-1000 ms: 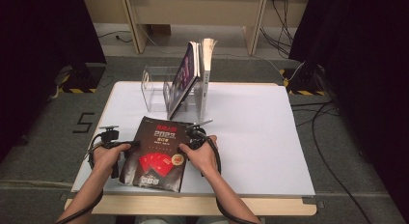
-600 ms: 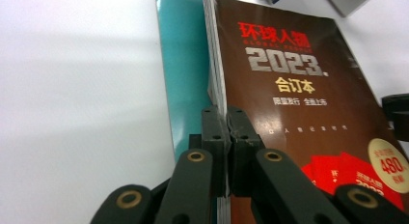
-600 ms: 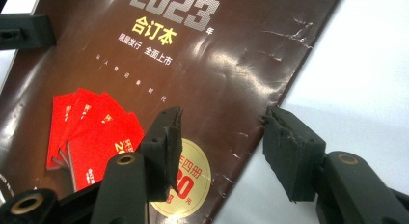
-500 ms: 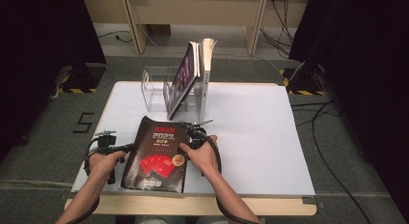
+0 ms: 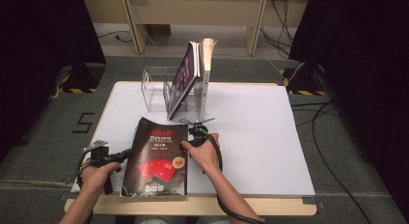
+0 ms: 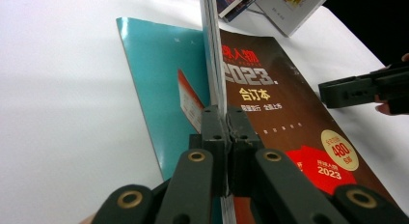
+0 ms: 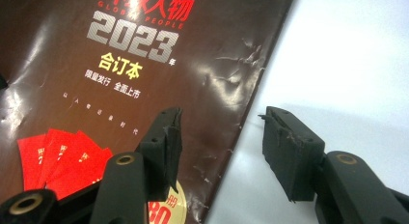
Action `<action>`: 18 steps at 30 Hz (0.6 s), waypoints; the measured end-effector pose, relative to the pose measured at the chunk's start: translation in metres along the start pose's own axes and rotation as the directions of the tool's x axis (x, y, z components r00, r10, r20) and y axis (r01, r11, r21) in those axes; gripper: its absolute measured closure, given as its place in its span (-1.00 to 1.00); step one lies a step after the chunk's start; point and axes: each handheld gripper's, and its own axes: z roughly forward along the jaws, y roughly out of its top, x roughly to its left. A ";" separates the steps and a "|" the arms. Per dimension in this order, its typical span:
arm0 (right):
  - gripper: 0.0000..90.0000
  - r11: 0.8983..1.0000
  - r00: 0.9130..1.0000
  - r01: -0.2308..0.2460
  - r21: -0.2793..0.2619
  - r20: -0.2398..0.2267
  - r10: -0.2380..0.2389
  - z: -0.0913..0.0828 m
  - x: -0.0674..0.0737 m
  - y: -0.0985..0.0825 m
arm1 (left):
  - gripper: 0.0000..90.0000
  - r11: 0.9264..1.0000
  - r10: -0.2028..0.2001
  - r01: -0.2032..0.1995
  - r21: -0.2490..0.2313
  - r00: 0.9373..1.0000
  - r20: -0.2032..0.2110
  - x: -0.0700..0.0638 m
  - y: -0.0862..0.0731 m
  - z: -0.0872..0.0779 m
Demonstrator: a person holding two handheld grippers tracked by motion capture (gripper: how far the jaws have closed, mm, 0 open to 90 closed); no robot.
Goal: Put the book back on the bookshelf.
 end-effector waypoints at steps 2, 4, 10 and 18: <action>0.07 1.000 1.000 0.006 -0.005 0.000 -0.006 0.000 0.000 0.000 | 0.95 1.000 0.003 -0.003 -0.004 1.000 0.002 0.000 0.000 -0.001; 0.07 1.000 1.000 0.007 -0.007 0.008 -0.007 0.002 0.000 0.003 | 0.95 1.000 0.013 -0.013 -0.018 1.000 0.017 -0.002 0.000 -0.003; 0.06 1.000 1.000 0.017 -0.015 0.023 -0.017 0.003 0.000 0.006 | 0.95 0.999 0.033 -0.033 -0.037 0.999 0.026 -0.003 -0.002 -0.005; 0.06 1.000 1.000 0.016 -0.025 0.020 -0.016 0.007 -0.005 0.014 | 0.95 0.996 0.062 -0.058 -0.074 0.996 0.061 -0.006 -0.003 -0.010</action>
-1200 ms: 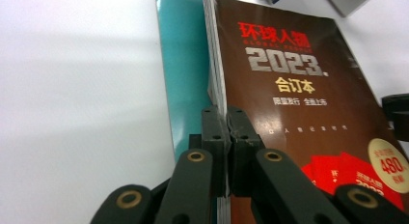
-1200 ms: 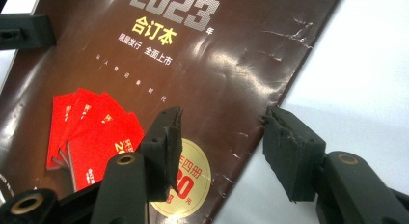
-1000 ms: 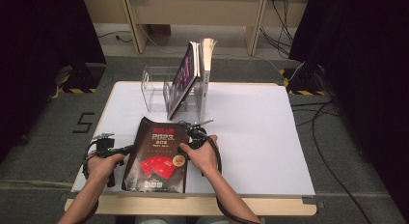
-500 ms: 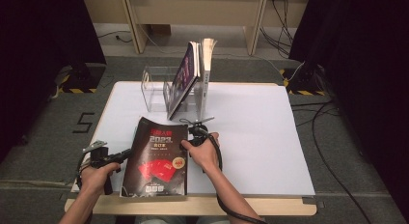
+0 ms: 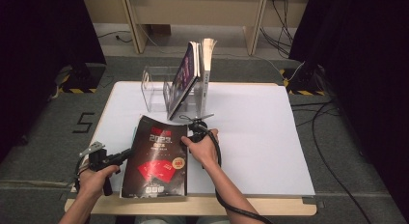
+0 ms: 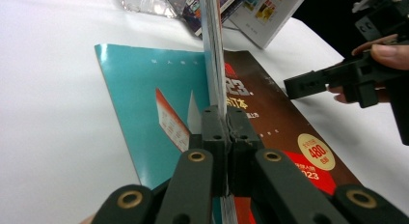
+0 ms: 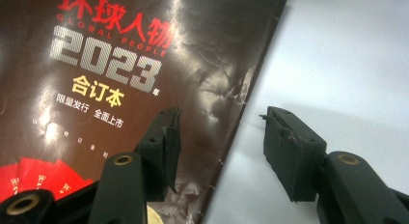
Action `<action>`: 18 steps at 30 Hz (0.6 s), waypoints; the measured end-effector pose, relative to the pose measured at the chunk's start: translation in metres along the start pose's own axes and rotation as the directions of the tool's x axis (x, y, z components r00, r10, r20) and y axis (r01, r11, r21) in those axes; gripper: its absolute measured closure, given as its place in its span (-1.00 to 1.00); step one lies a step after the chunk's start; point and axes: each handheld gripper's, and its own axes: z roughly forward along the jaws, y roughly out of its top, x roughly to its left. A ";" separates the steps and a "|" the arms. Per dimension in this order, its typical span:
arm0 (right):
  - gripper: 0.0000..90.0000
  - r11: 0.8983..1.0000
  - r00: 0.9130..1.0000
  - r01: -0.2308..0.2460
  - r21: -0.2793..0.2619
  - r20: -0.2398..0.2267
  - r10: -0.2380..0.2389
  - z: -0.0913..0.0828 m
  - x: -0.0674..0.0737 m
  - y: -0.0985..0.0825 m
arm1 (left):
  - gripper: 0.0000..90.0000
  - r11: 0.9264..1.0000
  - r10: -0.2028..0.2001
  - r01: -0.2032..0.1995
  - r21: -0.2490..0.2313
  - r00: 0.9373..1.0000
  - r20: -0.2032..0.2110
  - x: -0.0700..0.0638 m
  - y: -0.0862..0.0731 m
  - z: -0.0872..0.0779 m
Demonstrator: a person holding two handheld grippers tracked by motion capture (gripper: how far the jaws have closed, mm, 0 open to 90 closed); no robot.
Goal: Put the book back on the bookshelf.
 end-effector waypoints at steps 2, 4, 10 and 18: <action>0.06 1.000 1.000 -0.003 -0.001 0.001 0.003 0.001 0.000 0.001 | 0.95 1.000 -0.001 0.001 -0.005 1.000 0.005 0.000 0.000 -0.001; 0.05 1.000 1.000 -0.004 0.002 0.004 0.004 0.001 0.001 0.003 | 0.95 1.000 -0.002 0.002 -0.005 1.000 0.004 0.000 0.000 -0.001; 0.05 1.000 1.000 -0.001 0.003 0.013 0.001 0.002 0.000 0.005 | 0.95 1.000 0.009 -0.009 0.005 1.000 -0.015 -0.001 -0.001 -0.001; 0.05 1.000 1.000 0.012 0.005 0.025 -0.013 0.002 0.000 0.007 | 0.95 0.998 0.055 -0.055 0.013 0.998 -0.035 -0.006 0.000 -0.001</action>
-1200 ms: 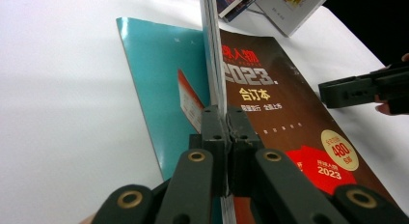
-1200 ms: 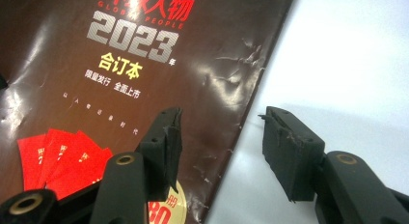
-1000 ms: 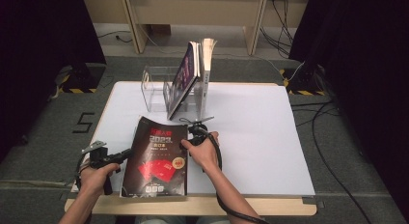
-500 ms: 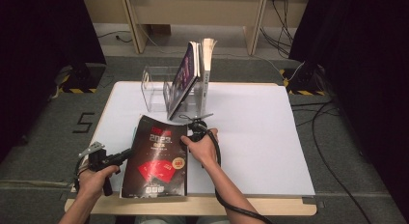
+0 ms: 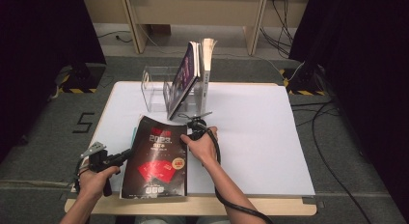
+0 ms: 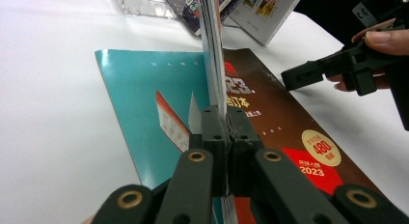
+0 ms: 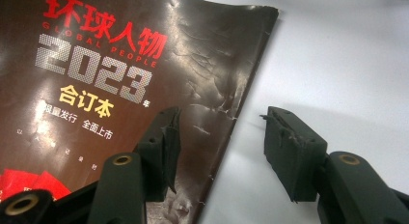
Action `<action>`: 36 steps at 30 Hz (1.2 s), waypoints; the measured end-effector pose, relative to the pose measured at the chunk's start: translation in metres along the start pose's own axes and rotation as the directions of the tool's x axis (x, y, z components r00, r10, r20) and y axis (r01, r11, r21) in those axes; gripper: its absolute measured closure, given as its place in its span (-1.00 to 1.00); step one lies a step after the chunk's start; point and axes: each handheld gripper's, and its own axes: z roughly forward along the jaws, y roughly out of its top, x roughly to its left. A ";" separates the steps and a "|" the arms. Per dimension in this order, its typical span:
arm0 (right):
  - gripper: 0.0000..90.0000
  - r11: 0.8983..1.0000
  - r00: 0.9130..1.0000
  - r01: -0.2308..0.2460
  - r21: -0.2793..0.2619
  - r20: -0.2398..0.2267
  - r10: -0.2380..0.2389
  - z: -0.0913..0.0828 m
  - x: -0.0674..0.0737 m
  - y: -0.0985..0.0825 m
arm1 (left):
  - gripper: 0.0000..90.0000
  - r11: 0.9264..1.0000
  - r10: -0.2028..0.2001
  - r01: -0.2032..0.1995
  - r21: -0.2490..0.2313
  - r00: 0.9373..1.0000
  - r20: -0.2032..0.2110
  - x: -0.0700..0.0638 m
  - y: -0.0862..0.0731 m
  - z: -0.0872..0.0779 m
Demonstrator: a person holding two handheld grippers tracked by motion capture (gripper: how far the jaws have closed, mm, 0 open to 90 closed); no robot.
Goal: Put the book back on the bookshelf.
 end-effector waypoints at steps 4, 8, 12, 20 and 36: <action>0.05 1.000 1.000 0.005 -0.001 -0.001 -0.005 -0.001 0.000 0.001 | 0.95 1.000 0.011 -0.011 -0.003 1.000 -0.002 -0.002 0.000 -0.001; 0.05 1.000 1.000 0.010 -0.003 -0.004 -0.010 0.000 0.000 0.003 | 0.95 1.000 0.007 -0.007 -0.017 1.000 0.010 -0.003 0.001 -0.002; 0.05 1.000 1.000 0.000 -0.002 -0.006 0.000 0.002 0.000 0.005 | 0.95 0.999 0.017 -0.017 -0.033 1.000 0.026 -0.005 0.002 -0.004; 0.05 1.000 1.000 -0.008 -0.005 -0.021 0.008 0.007 -0.002 0.012 | 0.95 0.998 0.021 -0.018 -0.057 0.998 0.059 -0.009 0.003 -0.007; 0.08 1.000 1.000 0.001 -0.007 -0.017 -0.001 0.010 -0.002 0.020 | 0.95 0.998 0.050 -0.048 -0.047 0.998 0.034 -0.012 0.004 -0.007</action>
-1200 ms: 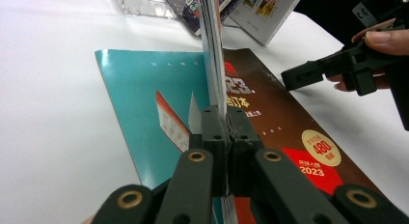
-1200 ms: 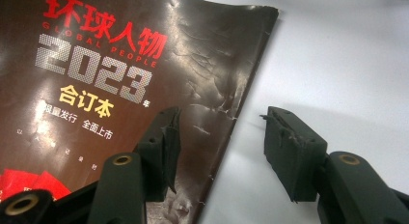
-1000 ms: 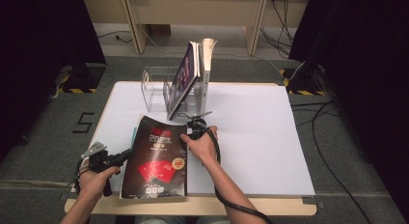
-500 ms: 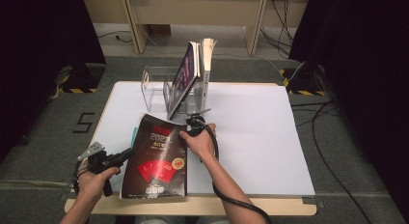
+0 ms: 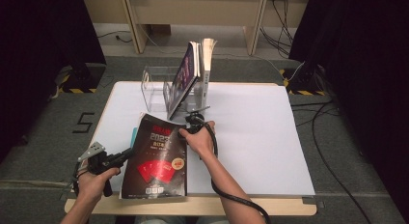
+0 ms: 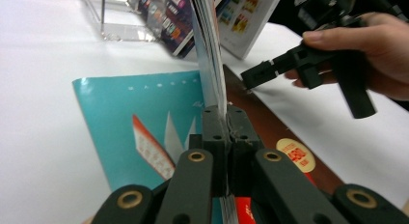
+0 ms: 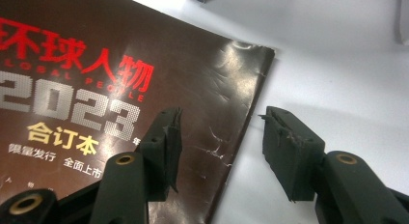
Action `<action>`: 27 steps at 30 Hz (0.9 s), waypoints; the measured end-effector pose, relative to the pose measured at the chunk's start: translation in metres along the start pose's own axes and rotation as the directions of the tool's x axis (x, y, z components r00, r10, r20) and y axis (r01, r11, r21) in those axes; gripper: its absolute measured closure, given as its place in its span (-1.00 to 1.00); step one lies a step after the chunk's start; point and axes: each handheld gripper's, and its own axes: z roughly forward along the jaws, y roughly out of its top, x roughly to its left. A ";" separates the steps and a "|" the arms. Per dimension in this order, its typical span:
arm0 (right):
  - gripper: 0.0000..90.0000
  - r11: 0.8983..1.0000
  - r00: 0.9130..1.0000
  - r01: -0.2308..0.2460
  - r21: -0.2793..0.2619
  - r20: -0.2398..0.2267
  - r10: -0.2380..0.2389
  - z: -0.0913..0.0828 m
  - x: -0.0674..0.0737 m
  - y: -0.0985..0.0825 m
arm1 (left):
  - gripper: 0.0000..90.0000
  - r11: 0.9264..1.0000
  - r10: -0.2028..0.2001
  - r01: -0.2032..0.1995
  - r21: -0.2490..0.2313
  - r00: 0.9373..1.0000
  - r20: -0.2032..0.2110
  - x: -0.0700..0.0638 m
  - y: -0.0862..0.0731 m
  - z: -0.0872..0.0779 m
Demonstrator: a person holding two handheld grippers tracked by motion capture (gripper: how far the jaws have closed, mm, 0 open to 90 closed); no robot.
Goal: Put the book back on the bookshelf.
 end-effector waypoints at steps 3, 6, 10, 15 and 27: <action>0.08 1.000 1.000 0.006 -0.004 0.003 -0.006 -0.001 0.000 0.000 | 0.95 1.000 -0.005 0.005 0.022 1.000 -0.025 0.001 -0.001 0.003; 0.08 1.000 1.000 0.012 -0.004 0.004 -0.012 -0.001 0.000 -0.001 | 0.94 0.998 -0.035 0.037 0.042 0.998 -0.047 0.006 -0.002 0.007; 0.08 1.000 1.000 0.012 -0.001 0.002 -0.012 0.000 0.001 -0.001 | 0.94 0.995 -0.071 0.075 0.069 0.995 -0.064 0.012 -0.004 0.013; 0.07 1.000 1.000 0.018 0.004 0.009 -0.018 0.002 0.002 -0.003 | 0.87 0.990 -0.096 0.105 0.093 0.991 -0.097 0.017 -0.003 0.019; 0.07 1.000 1.000 0.018 0.005 0.017 -0.018 0.003 0.003 -0.003 | 0.48 0.966 -0.152 0.181 0.186 0.975 -0.160 0.033 -0.002 0.035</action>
